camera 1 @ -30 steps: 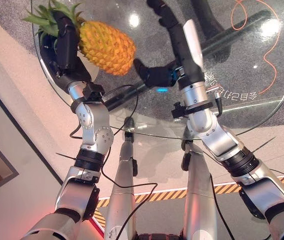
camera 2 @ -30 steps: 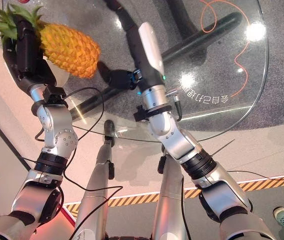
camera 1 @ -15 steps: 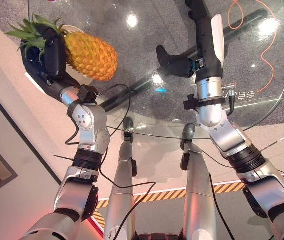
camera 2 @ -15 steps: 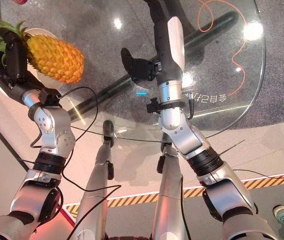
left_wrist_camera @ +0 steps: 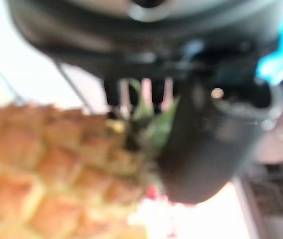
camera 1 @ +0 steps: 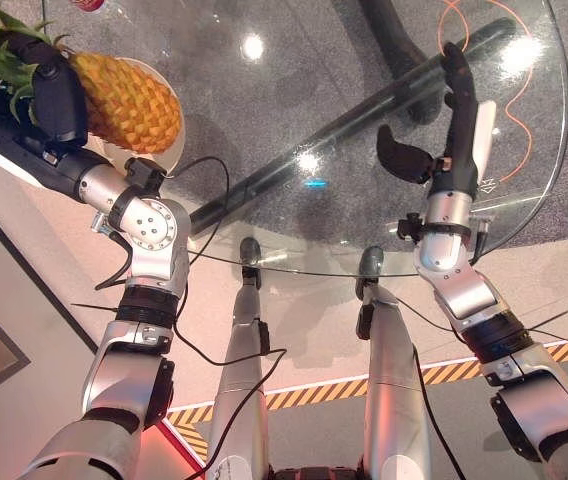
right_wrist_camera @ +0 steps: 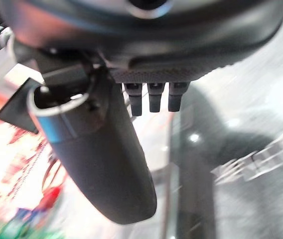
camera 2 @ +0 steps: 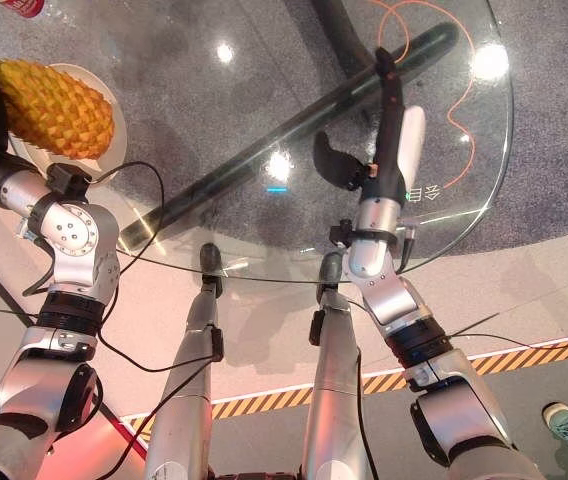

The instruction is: Pick up the fruit to the plate

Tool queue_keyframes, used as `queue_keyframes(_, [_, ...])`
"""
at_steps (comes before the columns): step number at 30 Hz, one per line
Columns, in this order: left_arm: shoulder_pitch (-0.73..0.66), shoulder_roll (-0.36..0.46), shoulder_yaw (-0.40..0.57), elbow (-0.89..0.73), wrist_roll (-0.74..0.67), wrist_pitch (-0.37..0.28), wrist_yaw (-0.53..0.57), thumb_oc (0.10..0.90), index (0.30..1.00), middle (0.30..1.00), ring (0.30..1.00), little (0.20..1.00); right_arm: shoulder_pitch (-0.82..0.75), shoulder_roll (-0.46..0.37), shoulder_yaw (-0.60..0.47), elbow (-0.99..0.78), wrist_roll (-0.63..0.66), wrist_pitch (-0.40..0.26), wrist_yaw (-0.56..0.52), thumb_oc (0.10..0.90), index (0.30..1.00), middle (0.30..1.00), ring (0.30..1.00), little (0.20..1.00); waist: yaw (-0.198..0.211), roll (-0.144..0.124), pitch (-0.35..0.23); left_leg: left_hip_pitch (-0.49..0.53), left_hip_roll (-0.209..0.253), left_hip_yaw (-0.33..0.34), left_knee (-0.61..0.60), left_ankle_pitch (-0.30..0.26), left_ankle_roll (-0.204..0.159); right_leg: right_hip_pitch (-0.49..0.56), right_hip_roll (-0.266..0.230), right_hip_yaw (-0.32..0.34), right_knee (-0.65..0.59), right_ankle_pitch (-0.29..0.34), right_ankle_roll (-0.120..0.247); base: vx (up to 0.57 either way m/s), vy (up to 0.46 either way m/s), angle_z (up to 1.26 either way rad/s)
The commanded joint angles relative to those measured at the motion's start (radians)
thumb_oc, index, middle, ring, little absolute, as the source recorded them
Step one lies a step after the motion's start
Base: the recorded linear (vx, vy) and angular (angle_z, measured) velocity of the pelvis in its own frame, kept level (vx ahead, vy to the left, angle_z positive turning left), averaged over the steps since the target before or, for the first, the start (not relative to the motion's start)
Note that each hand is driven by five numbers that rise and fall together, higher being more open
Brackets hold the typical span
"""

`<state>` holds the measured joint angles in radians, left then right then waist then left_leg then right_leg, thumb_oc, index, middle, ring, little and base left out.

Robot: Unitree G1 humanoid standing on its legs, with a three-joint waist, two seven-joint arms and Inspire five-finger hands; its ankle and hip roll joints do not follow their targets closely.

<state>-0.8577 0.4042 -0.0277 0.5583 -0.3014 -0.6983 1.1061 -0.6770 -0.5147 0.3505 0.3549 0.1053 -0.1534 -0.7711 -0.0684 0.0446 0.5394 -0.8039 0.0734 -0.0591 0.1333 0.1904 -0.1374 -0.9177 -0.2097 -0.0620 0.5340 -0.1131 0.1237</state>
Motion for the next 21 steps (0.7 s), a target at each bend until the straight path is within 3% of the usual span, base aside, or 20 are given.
queue_keyframes(1, [-0.158, 0.156, 0.035, 0.031, 0.084, -0.132, 0.063, 0.100, 0.300, 0.300, 0.300, 0.200, -0.036, -0.034, -0.063, 0.004, 0.054, -0.140, -0.106, 0.800, 0.900, 0.900, 0.900, 0.900, 0.005, -0.067, -0.019, 0.075, -0.028, 0.065, 0.040, -0.113, 0.024, 0.175, 0.084, -0.030, -0.319, 0.149, -0.007, 0.00, 0.000, 0.00])
queue_keyframes(5, [-0.204, 0.213, 0.016, 0.112, 0.073, -0.125, 0.084, 0.100, 0.300, 0.300, 0.300, 0.200, -0.030, -0.066, -0.083, 0.113, 0.129, -0.188, -0.139, 0.800, 0.900, 0.900, 0.900, 0.900, -0.003, -0.077, -0.019, 0.069, -0.022, 0.068, 0.052, -0.115, 0.020, 0.172, 0.085, -0.032, -0.315, 0.150, -0.007, -0.01, -0.001, -0.06])
queue_keyframes(11, [-0.252, 0.275, -0.012, 0.203, 0.043, -0.117, 0.069, 0.100, 0.300, 0.300, 0.300, 0.200, 0.000, -0.064, -0.117, 0.241, 0.342, -0.293, -0.093, 0.800, 0.900, 0.900, 0.900, 0.900, -0.009, -0.088, -0.019, 0.069, -0.015, 0.072, 0.057, -0.119, 0.015, 0.175, 0.091, -0.035, -0.314, 0.146, -0.011, 0.00, -0.010, -0.07])
queue_keyframes(21, [-0.301, 0.331, -0.033, 0.334, 0.013, -0.124, 0.060, 0.100, 0.300, 0.300, 0.300, 0.200, 0.015, -0.050, -0.200, 0.472, 0.526, -0.390, -0.079, 0.800, 0.900, 0.900, 0.900, 0.900, -0.014, -0.094, -0.019, 0.062, -0.006, 0.074, 0.072, -0.126, 0.011, 0.173, 0.100, -0.031, -0.308, 0.138, -0.018, 0.00, 0.000, 0.00])
